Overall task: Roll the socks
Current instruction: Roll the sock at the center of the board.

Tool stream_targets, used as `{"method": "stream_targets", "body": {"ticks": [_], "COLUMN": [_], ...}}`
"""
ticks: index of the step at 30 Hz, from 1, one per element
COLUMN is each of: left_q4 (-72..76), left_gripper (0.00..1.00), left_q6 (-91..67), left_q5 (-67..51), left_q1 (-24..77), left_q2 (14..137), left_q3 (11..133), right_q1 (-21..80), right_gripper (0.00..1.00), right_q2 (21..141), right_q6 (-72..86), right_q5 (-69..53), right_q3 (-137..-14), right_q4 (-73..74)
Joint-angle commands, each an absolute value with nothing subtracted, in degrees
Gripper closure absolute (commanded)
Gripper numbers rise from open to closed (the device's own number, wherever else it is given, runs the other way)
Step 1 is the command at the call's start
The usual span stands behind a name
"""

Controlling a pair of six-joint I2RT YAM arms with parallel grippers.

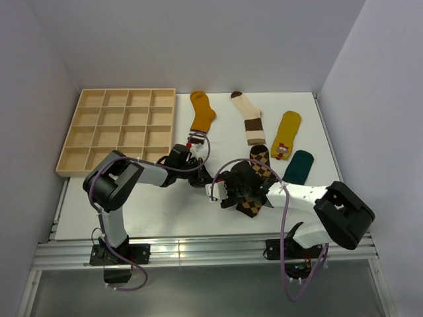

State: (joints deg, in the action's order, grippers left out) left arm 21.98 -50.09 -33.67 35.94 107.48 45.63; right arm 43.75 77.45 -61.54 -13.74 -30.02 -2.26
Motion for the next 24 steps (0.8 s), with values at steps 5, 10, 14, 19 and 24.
{"method": "stream_targets", "body": {"ticks": [5,10,14,19,24], "left_q4": [7.66,6.95,6.24,4.22,3.87], "left_gripper": [1.00,1.00,1.00,1.00,1.00], "left_q6": [-42.54,-42.28,-41.40,-39.73,-39.38], "left_q5": [-29.18,-29.53,-30.06,-30.50,-30.76], "left_q1": [35.77,35.42,35.33,35.16,34.98], "left_q2": [112.41,111.80,111.71,111.88,112.41], "left_q3": [46.49,46.76,46.76,47.02,47.28], "right_q1": [44.39,43.51,43.51,44.03,44.12], "right_gripper": [0.23,0.22,0.21,0.19,0.18], "right_q2": [78.85,74.80,71.29,67.94,67.41], "right_q6": [-61.79,-61.44,-62.49,-66.35,-68.90], "right_q5": [-10.19,-11.95,-13.70,-13.54,-14.23], "right_q3": [-30.24,-28.13,-27.07,-24.52,-24.51], "right_q4": [-13.70,-14.06,-12.14,-12.23,-9.16]}}
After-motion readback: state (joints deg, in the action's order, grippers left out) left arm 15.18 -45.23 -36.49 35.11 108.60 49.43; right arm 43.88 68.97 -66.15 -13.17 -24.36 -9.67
